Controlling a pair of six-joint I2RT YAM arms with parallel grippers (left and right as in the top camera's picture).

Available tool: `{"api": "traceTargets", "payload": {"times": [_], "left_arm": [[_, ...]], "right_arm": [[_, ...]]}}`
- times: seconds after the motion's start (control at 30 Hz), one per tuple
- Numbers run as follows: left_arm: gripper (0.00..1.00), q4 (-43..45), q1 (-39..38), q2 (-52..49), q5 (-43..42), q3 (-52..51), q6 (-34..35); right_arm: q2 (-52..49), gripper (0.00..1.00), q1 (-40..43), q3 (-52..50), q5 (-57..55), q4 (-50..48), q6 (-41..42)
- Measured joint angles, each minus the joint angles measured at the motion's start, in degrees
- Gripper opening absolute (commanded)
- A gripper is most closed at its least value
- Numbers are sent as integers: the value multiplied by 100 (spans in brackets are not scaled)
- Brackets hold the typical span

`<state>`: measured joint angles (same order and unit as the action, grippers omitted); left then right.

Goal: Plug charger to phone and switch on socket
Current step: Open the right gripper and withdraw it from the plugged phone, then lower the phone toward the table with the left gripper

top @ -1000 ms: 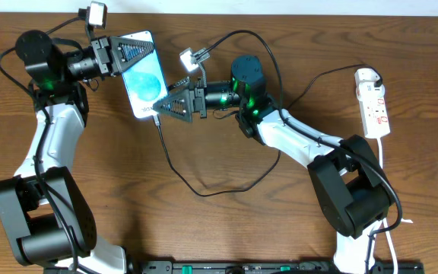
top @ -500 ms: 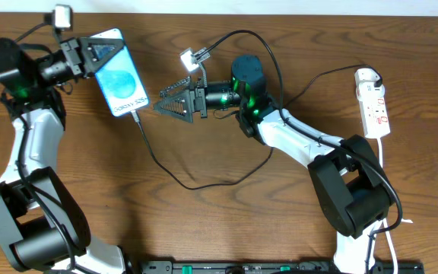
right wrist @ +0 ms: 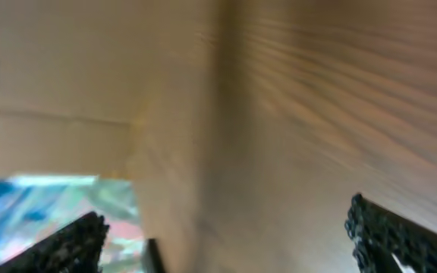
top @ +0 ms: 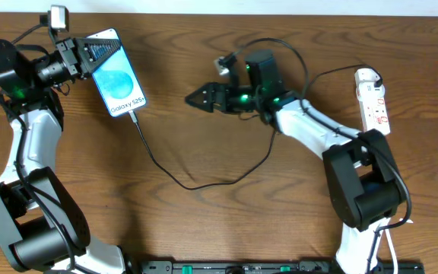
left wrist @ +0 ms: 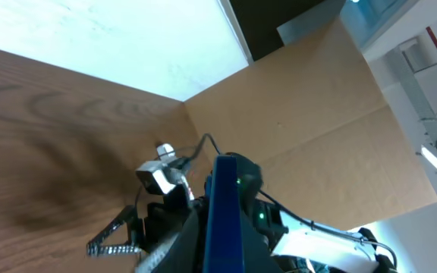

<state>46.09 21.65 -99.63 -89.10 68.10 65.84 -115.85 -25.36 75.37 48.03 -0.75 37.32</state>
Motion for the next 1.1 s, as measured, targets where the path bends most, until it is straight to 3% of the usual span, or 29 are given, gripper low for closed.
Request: {"api": "traceTargets", "payload": {"times": [0.23,0.43,0.57,0.8,1.1], "left_arm": [[8,0,-11,0,17,-2,-9],[7,-151,-166,0,208,-199,-153],[7,-892,-334,0,426,-562,-579],[7,-3233,-498,-2,1200,-1080,-2118],[7,-5149,-501,-2,2931,-1104,-3816]], "right_arm": [[459,99,278,-15,-2033,1904,-774],[1692,99,214,-13,-3541,2430,-1191],[2326,99,157,-11,-4074,2540,-1416],[2712,99,122,-9,-4411,2802,-1644],[2717,99,122,-9,-4553,3016,-1784]]}}
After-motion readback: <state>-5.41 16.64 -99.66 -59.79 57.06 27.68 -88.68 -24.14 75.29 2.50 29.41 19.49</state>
